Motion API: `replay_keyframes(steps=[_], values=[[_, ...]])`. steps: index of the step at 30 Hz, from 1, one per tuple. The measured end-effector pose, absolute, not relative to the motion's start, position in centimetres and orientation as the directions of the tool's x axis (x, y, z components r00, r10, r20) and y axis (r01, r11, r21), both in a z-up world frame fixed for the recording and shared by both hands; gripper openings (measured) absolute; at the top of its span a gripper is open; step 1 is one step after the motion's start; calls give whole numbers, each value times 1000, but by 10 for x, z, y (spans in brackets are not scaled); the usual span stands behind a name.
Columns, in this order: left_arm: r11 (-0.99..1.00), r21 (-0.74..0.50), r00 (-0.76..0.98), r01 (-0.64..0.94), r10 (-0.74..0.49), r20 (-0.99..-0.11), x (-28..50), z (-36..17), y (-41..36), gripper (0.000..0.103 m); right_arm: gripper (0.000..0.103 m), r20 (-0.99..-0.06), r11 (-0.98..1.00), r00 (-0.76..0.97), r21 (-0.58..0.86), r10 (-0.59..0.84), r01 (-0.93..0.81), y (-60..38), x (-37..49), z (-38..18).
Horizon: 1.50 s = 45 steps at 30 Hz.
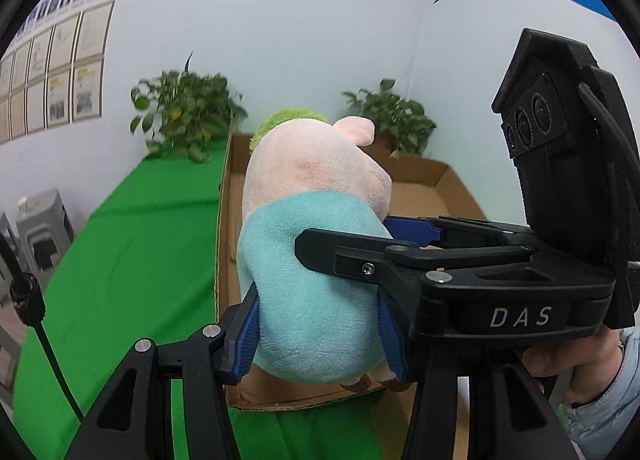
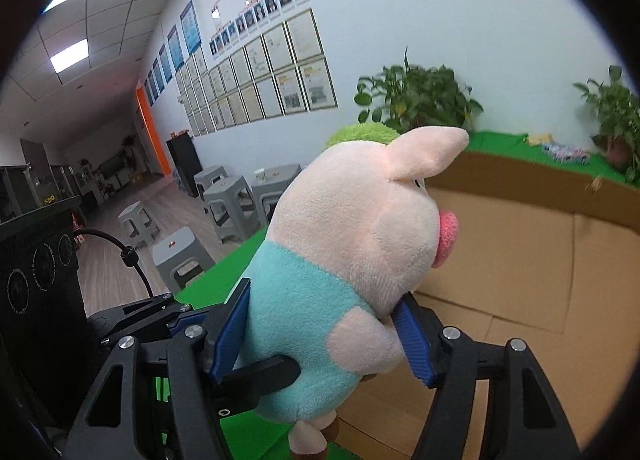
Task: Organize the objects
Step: 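Lift the plush pig with the left gripper and carry it over the large box, then lower the plush pig into the large box and open the left gripper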
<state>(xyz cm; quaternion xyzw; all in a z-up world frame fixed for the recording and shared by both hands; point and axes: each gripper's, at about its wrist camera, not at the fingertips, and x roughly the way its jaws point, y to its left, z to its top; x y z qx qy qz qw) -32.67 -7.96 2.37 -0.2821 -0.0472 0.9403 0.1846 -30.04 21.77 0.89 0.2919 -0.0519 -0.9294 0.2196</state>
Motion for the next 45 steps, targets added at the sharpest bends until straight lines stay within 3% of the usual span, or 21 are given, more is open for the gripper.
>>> replay_keyframes(steps=[7, 11, 19, 22, 28, 32, 34, 36, 37, 41, 45], values=[[-933, -232, -724, -277, 361, -589, -367, -19, -85, 49, 65, -595, -901, -677, 252, -433, 354, 209, -322, -32], [-936, -247, -699, -251, 352, -622, -360, -45, -100, 55, 65, -635, -905, -647, 259, -423, 337, 204, -326, -43], [-942, -214, -728, -258, 335, -599, -333, -46, -114, 57, 69, -695, -922, -609, 242, -382, 302, 197, -335, -54], [-944, -218, -739, -247, 329, -588, -321, -47, -121, 58, 80, -676, -915, -617, 286, -402, 284, 200, -333, -51], [-943, -257, -728, -214, 329, -602, -300, -46, -124, 59, 80, -583, -863, -641, 400, -499, 308, 224, -310, -26], [-952, -220, -750, -212, 303, -587, -282, -34, -113, 60, 80, -588, -910, -700, 336, -405, 244, 252, -272, -7], [-959, -195, -770, -204, 281, -573, -276, -27, -106, 71, 83, -582, -936, -746, 309, -325, 167, 274, -242, -1], [-966, -179, -792, -188, 257, -554, -256, -17, -95, 89, 83, -570, -950, -775, 286, -272, 123, 289, -216, 0], [-967, -172, -799, -186, 250, -546, -232, -11, -84, 91, 84, -570, -961, -790, 261, -227, 88, 296, -200, -1], [-966, -142, -825, -215, 258, -503, -198, 7, -51, 93, 85, -579, -975, -812, 214, -72, -67, 318, -149, -19], [-966, -127, -817, -226, 259, -515, -181, 9, -23, 93, 85, -599, -959, -799, 252, -48, -131, 337, -118, -39]])
